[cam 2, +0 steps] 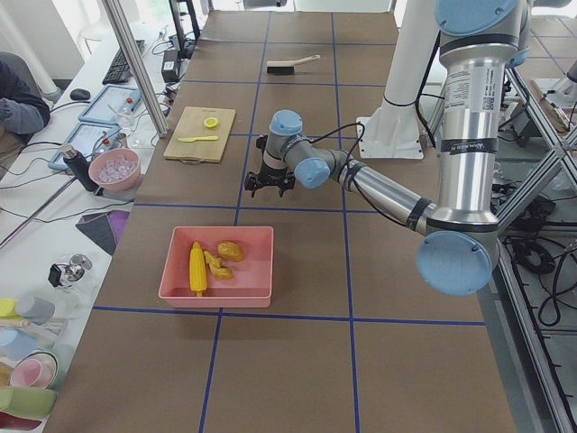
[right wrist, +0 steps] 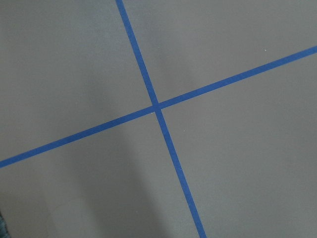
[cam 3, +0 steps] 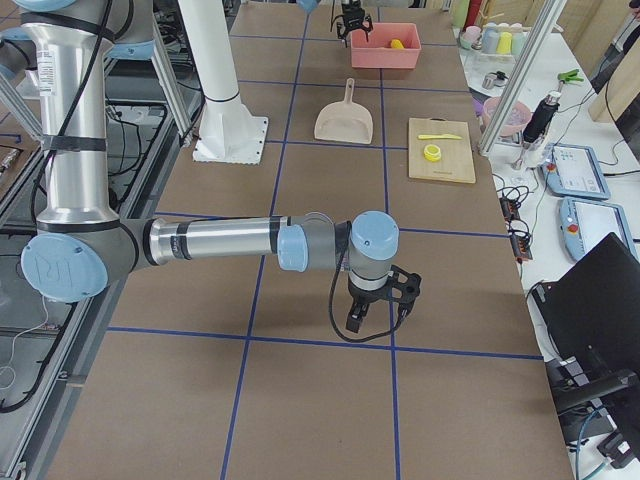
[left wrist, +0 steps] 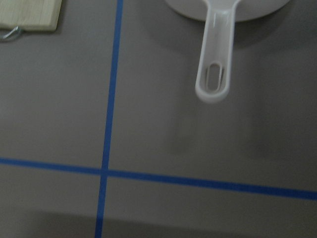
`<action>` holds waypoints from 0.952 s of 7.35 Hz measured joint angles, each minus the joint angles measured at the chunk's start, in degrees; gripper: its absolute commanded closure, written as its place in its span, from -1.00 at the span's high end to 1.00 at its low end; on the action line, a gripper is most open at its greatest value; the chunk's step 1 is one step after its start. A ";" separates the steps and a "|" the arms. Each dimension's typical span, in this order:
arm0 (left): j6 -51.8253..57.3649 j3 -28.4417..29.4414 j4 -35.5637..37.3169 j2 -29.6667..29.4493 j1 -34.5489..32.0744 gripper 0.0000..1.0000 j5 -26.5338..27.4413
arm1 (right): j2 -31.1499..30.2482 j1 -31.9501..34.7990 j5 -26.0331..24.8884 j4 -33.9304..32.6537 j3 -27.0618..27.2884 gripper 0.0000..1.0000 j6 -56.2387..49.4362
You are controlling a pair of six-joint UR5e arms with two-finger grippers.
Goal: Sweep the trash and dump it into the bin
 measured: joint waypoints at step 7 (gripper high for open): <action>-22.15 0.60 6.43 9.43 -14.91 0.97 -5.77 | 0.00 0.00 -0.07 0.00 -0.02 1.00 -0.01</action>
